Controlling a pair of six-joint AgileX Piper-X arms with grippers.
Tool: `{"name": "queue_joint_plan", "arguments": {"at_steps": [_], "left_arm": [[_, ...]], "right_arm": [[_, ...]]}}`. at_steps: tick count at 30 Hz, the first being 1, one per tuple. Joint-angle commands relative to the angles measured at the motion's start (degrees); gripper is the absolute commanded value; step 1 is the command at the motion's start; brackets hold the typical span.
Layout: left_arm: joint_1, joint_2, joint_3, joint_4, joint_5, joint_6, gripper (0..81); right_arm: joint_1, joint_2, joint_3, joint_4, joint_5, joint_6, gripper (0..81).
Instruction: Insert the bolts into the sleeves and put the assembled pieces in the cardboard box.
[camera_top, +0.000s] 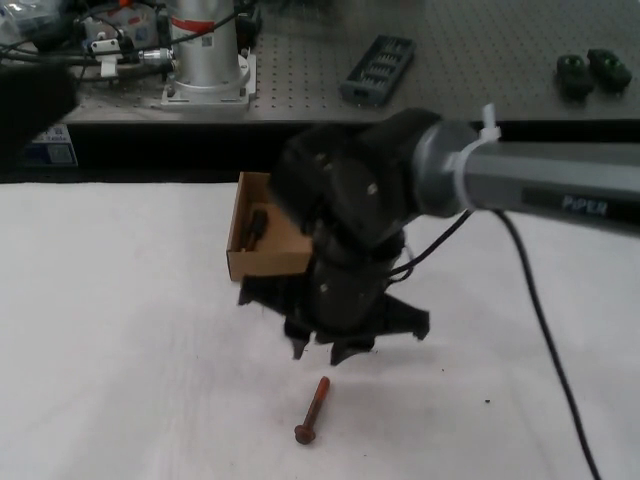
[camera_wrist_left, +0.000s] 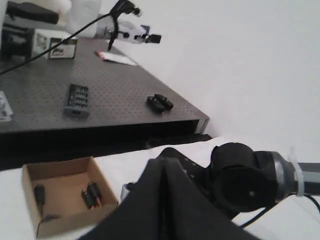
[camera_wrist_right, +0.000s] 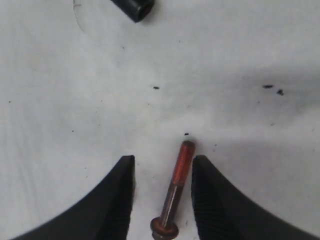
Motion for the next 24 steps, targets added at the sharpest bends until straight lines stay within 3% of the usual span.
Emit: {"name": "queue_joint_plan", "arguments": {"at_steps": [1, 8, 14, 17, 24], "left_arm": [[0.2, -3.6, -0.3, 9.1, -2.6, 1.2, 0.6], [0.2, -9.9, -0.3, 19.1, -2.4, 2.5, 2.0], [0.2, -13.8, -0.3, 21.3, -2.3, 2.2, 25.3], [0.2, -14.3, -0.3, 22.6, -2.3, 1.8, 32.1], [0.2, -14.3, -0.3, 23.2, -2.3, 1.3, 32.1]], "right_arm": [[1.4, -1.3, 0.1, 0.7, 2.7, 5.4, 28.6], [4.5, -1.1, 0.1, 4.0, 6.7, 14.6, 28.6], [4.5, -1.1, 2.4, 4.8, 6.6, 19.9, 28.6], [4.9, -1.1, 4.1, 1.5, 4.9, 22.1, 28.6], [5.8, -1.1, 7.4, -7.0, 3.1, 23.6, 28.6]]}}
